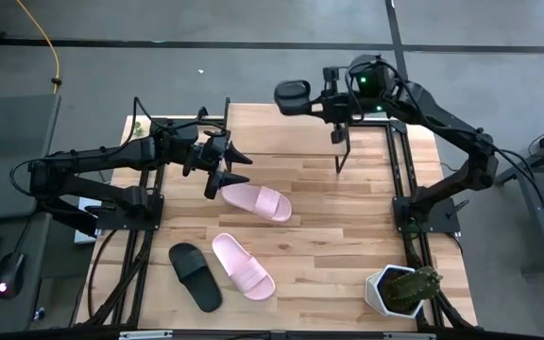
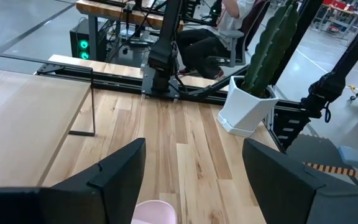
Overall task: Pick and place slides into the shelf
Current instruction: Put the top black slipper on the shelf
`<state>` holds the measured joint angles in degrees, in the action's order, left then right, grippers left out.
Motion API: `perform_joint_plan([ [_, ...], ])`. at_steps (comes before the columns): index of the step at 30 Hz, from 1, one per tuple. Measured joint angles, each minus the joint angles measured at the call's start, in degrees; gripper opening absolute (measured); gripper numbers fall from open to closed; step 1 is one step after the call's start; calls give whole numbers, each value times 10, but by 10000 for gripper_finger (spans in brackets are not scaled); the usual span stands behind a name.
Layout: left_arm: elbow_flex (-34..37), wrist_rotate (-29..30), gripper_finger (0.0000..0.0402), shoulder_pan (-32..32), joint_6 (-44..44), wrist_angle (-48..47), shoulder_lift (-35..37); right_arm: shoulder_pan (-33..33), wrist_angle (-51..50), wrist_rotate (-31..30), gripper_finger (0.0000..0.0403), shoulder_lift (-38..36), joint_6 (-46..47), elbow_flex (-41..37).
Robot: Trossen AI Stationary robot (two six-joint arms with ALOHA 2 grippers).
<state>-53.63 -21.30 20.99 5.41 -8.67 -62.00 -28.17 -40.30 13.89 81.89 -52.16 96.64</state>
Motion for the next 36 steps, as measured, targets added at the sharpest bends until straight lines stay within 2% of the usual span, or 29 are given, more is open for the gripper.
perform_joint_plan([
  [6,0,0,257,0,0,0,0,0,96,-6,43,0,-6,0],
  [14,0,0,257,0,0,0,0,0,176,-99,43,3,-22,0],
  [17,0,0,257,0,0,0,0,0,206,-109,43,2,-22,0],
  [36,0,14,257,0,-6,1,0,0,194,-106,44,3,8,0],
])
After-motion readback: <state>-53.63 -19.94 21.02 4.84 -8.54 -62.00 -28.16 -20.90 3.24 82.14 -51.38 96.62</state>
